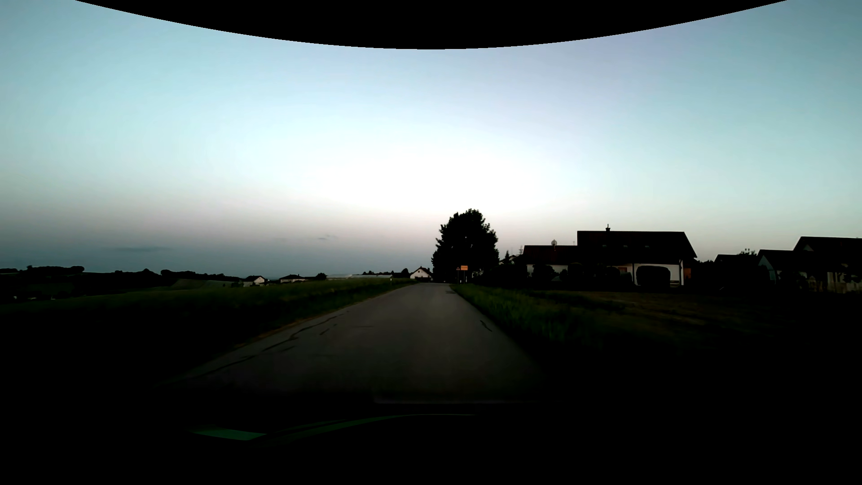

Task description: Follow the waypoints while adhering to traffic rules and regulations

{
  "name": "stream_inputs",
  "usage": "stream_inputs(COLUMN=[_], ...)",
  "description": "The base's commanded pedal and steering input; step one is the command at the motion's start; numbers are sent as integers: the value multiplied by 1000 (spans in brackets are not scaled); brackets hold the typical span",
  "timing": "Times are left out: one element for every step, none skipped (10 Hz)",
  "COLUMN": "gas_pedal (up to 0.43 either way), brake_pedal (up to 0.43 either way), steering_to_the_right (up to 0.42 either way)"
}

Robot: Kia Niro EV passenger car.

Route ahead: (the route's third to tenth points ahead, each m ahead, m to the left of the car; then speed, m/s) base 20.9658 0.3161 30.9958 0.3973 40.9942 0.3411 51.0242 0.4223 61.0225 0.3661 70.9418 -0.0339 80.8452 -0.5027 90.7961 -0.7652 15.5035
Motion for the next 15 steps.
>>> stream_inputs(gas_pedal=[0, 0, 0, 0, 0, 0, 0, 0, 0, 0, 0, 0, 0, 0, 0], brake_pedal=[91, 98, 104, 110, 116, 128, 128, 134, 134, 140, 140, 146, 165, 207, 232], steering_to_the_right=[4, 4, 4, 5, 4, 5, 4, 4, 5, 4, 4, 4, 4, 4, 4])
